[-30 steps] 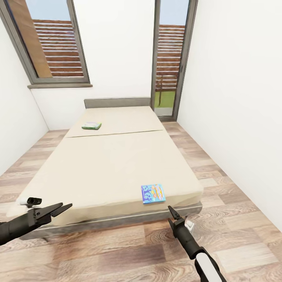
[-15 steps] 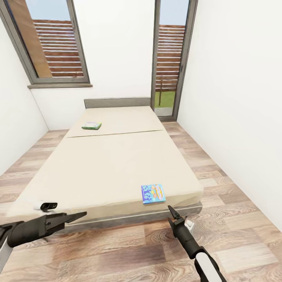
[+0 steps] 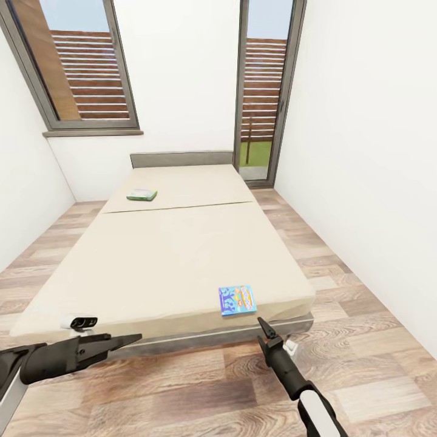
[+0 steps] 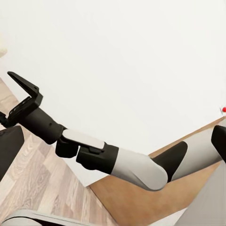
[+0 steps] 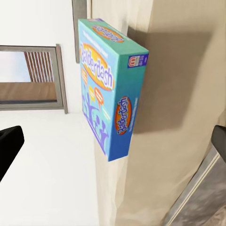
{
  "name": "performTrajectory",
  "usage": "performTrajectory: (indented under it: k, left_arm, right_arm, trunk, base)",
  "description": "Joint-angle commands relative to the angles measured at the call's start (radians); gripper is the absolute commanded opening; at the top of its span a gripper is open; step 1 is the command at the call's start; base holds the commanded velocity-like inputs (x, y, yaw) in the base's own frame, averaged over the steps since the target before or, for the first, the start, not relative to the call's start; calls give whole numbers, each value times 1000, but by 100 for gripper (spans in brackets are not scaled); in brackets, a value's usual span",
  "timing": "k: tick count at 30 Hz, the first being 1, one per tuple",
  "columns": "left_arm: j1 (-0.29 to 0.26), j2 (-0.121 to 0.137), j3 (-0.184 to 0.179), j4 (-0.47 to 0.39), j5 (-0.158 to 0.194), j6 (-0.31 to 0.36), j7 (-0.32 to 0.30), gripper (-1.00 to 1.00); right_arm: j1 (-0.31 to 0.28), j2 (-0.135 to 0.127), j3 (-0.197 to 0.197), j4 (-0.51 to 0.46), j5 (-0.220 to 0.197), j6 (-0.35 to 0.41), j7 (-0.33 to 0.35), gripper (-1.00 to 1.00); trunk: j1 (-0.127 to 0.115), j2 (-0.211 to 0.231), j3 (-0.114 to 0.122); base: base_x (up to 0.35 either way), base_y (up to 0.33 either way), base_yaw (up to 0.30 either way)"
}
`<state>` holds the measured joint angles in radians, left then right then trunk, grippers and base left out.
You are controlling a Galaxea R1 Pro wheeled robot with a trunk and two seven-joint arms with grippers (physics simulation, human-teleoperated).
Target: Put all the toys in the child's room - the three board games (two on the bed and one on the table), the two jigsaw puzzles on the table, and the tennis ball on the table - inside the toy box on the table in the child's room.
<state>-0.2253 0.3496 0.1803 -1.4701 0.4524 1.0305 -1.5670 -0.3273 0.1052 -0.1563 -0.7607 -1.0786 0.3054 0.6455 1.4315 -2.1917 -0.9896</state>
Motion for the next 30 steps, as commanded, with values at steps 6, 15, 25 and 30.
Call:
performTrajectory:
  k: [6,15,25,30]
  left_arm:
    - [1,0,-3,-1,0,10,-4,100]
    - [3,0,-4,-1,1,12,-4,100]
    - [4,0,-1,0,3,13,-4,100]
    - [4,0,-1,0,4,13,-4,100]
  right_arm:
    - [-1,4,-3,0,-6,9,3,100]
    - [-1,5,-3,0,-6,9,3,100]
    - [-1,5,-3,0,-6,10,3,100]
    - [-1,5,-3,0,-6,9,3,100]
  trunk:
    - [0,0,-1]
    - [0,0,-1]
    - [0,0,-1]
    - [0,0,-1]
  base:
    - [0,0,0]
    - [0,0,0]
    - [0,0,0]
    - [5,0,0]
